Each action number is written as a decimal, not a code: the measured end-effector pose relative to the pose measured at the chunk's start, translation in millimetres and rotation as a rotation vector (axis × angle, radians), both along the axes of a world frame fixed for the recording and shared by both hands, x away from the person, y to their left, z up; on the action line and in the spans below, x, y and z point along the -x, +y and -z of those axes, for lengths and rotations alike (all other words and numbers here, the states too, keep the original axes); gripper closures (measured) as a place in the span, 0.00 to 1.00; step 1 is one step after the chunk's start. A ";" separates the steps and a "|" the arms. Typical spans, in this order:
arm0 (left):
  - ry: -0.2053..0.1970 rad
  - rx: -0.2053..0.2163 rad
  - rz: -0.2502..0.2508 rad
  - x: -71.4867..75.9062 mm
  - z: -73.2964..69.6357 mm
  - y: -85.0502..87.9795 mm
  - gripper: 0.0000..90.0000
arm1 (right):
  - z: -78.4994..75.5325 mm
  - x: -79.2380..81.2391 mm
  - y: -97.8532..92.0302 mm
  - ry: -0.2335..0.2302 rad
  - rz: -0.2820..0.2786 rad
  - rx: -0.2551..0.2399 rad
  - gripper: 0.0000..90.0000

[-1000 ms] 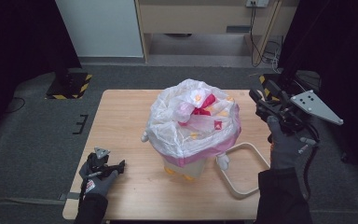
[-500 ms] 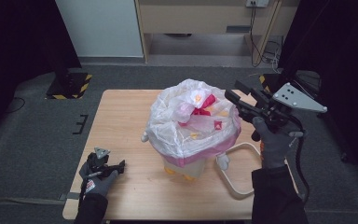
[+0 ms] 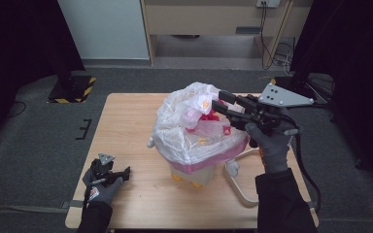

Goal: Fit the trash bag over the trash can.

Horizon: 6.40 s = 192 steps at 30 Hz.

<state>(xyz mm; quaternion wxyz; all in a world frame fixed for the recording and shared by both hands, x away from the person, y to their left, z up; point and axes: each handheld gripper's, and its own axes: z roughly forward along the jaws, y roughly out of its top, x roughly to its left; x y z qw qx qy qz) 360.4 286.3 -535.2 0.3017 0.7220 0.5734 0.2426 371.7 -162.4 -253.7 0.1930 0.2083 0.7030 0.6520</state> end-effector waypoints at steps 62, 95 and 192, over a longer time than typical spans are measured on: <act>-0.002 0.001 -0.002 -0.2 0.1 -0.5 0.07 | -33.4 -5.8 41.2 -0.012 0.046 -0.041 0.43; 0.001 0.002 0.002 -0.6 0.1 -0.4 0.06 | 3.1 -32.1 103.0 0.134 0.166 0.181 0.41; 0.002 0.004 -0.001 -0.6 0.2 -0.9 0.06 | -20.8 17.1 -4.1 -0.129 0.431 -0.140 0.35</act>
